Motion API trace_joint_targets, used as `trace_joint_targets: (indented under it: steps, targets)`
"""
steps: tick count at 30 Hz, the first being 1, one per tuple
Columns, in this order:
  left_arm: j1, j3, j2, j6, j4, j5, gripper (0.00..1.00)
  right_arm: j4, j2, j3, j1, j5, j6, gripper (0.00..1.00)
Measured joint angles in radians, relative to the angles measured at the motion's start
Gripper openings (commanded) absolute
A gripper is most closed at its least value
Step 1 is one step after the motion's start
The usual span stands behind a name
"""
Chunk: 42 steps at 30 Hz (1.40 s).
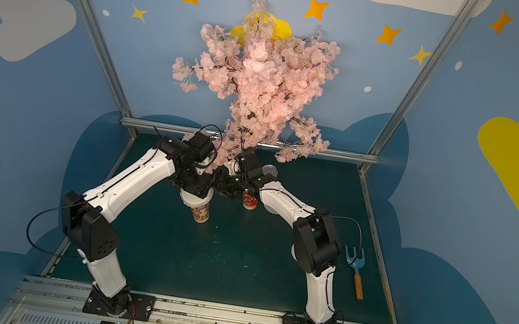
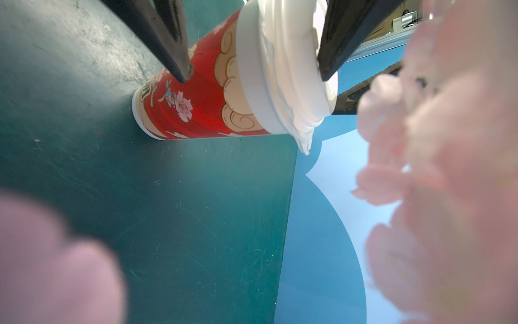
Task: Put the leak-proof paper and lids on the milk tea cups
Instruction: Secure the cup lid on the cup.
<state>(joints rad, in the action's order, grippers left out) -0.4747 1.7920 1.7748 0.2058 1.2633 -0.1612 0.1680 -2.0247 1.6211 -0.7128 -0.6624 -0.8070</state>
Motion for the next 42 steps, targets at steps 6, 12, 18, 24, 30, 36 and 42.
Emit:
trace_joint_targets:
  steps: [6, 12, 18, 24, 30, 36, 42]
  targets:
    - [0.000, 0.020, 0.014, 0.000, 0.016, 0.000, 0.79, 0.001, 0.000, 0.000, 0.002, 0.000, 0.000, 0.71]
    - [0.001, 0.031, 0.027, 0.001, 0.020, 0.000, 0.79, -0.005, 0.000, 0.000, 0.002, -0.008, 0.000, 0.61]
    - [0.001, 0.031, 0.028, 0.001, 0.019, 0.000, 0.79, -0.008, 0.000, 0.000, 0.002, -0.012, 0.000, 0.61]
    - [0.001, 0.032, 0.028, 0.001, 0.018, 0.000, 0.79, -0.011, 0.000, 0.000, 0.002, -0.014, 0.000, 0.62]
    - [0.003, 0.046, 0.028, 0.000, 0.032, 0.000, 0.79, -0.012, 0.000, 0.000, 0.003, -0.012, 0.000, 0.71]
    - [0.004, 0.046, 0.028, 0.000, 0.032, -0.001, 0.79, -0.012, 0.000, 0.000, 0.003, -0.011, -0.001, 0.71]
    - [0.004, 0.047, 0.028, 0.000, 0.032, -0.004, 0.79, -0.011, 0.000, 0.000, 0.003, -0.010, -0.001, 0.73]
